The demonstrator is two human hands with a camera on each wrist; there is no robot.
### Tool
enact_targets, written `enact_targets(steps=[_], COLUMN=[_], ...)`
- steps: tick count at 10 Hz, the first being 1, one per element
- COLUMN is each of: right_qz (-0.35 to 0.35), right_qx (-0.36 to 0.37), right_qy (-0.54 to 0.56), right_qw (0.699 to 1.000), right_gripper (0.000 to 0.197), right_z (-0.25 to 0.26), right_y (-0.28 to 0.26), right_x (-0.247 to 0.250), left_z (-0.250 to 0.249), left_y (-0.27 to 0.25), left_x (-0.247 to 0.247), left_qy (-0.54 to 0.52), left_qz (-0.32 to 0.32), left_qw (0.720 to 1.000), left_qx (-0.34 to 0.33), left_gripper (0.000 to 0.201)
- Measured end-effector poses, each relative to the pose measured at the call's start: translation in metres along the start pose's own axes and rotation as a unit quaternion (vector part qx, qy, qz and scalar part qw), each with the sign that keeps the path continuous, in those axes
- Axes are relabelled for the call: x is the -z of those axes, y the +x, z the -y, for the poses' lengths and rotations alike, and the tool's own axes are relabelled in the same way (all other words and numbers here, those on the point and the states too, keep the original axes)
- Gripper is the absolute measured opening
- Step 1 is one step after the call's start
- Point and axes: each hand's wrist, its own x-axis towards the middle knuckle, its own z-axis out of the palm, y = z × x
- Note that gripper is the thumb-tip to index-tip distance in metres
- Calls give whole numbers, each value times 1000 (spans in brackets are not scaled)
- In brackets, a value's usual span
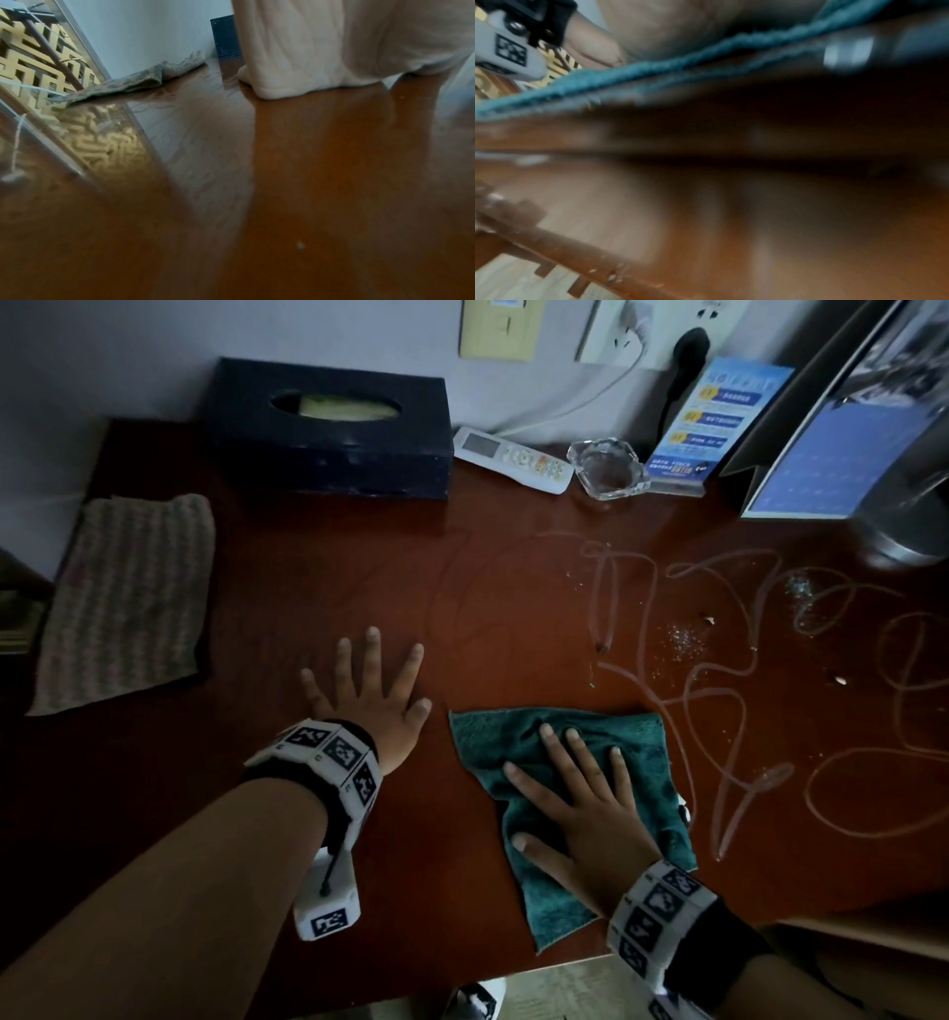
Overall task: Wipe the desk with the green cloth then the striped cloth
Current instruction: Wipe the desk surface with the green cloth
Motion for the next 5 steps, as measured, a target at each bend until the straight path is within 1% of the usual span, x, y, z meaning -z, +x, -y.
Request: enact_targets(steps=[1,3,4,5], right_qz=[12,11,22,31], right_qx=[-4,-15,-33,-54], right_qy=[-1,24,31,45], right_qw=[1000,1000,999,997], right_gripper=[60,56,54,56], right_z=[-9,-19,-24,-25], right_y=[6,13,17,22], right_x=[4,7,11,14], left_z=[0,-1,-1,0], left_y=[0,-1,-1,0], left_x=[0,1,0,-1], left_qy=[-1,0,0,6], left_qz=[2,11,9,4], left_qw=[1000,1000,1000,1000], left_qx=[-2,5,7,9], left_gripper=[57,57,57,58])
